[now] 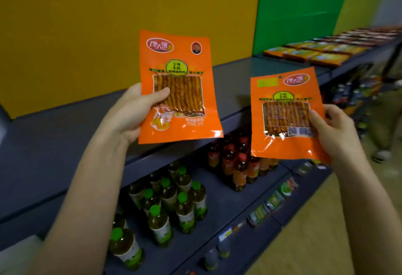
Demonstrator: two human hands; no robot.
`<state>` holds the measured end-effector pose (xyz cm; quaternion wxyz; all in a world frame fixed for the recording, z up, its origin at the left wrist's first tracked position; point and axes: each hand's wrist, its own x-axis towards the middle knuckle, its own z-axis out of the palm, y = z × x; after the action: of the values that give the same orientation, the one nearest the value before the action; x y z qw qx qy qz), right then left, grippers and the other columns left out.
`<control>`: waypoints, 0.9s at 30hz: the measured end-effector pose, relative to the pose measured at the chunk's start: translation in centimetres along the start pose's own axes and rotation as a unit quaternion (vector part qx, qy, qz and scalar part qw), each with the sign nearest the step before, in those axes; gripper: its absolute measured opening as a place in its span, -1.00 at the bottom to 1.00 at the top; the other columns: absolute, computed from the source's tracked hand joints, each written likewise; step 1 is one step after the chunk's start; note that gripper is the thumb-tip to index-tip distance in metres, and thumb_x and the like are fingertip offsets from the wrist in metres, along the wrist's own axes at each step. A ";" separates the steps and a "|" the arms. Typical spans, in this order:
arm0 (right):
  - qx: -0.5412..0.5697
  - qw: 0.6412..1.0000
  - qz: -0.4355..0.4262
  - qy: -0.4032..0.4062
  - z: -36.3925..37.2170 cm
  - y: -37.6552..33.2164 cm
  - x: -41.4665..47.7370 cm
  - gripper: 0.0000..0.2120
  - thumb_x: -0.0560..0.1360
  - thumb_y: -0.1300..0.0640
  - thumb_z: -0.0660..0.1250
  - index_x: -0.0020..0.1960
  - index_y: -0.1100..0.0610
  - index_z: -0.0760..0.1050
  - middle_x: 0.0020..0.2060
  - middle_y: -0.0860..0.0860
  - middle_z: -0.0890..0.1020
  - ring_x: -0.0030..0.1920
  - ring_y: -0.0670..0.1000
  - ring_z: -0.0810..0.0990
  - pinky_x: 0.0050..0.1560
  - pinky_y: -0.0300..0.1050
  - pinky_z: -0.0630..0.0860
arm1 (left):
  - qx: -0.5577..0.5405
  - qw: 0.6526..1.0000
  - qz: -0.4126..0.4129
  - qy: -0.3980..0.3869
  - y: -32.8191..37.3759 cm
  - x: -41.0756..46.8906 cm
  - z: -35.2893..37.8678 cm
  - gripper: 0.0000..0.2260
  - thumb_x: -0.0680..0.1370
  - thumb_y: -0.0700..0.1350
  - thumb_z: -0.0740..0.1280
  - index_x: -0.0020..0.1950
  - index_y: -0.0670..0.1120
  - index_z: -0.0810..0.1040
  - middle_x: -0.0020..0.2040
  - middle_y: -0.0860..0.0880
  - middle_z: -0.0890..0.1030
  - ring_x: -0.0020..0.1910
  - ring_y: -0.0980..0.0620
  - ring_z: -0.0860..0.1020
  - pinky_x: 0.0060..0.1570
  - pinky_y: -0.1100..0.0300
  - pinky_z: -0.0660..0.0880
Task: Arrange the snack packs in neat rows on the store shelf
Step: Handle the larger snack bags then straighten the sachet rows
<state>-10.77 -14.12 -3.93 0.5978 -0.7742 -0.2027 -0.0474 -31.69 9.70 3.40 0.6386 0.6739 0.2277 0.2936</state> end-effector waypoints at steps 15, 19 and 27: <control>-0.005 0.985 0.094 0.142 -16.1 10.7 -1.9 -0.86 0.58 0.10 0.19 0.12 0.06 0.41 -0.06 -0.01 0.58 -0.13 -0.04 0.59 -0.15 -0.13 0.53 | 0.029 0.968 -0.103 -0.227 -9.5 3.4 21.4 -0.90 0.54 -0.15 0.29 -0.06 0.05 0.53 -0.21 0.03 0.67 -0.35 0.11 0.67 -0.32 0.19 0.57; 0.003 0.983 0.099 0.154 -19.8 14.3 1.1 -0.89 0.58 0.12 0.20 0.08 0.07 0.43 -0.06 0.05 0.61 -0.13 0.02 0.61 -0.14 -0.07 0.55 | 0.038 0.964 -0.120 -0.232 -11.1 5.6 28.0 -0.93 0.54 -0.15 0.29 -0.08 0.02 0.52 -0.24 0.00 0.67 -0.34 0.05 0.66 -0.30 0.15 0.56; -0.012 0.981 0.102 0.162 -26.9 21.0 8.7 -0.88 0.57 0.14 0.20 -0.08 -0.05 0.44 -0.04 0.08 0.61 -0.02 0.12 0.62 0.02 0.06 0.55 | 0.055 0.958 -0.128 -0.252 -13.3 9.7 41.3 -0.94 0.55 -0.17 0.29 -0.04 -0.01 0.52 -0.14 -0.05 0.63 -0.26 0.02 0.63 -0.24 0.13 0.54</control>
<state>9.50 -41.59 -12.65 0.6149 -0.7801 -0.0222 -0.1131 4.57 -12.67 -9.28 0.6695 0.7254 0.1592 0.0167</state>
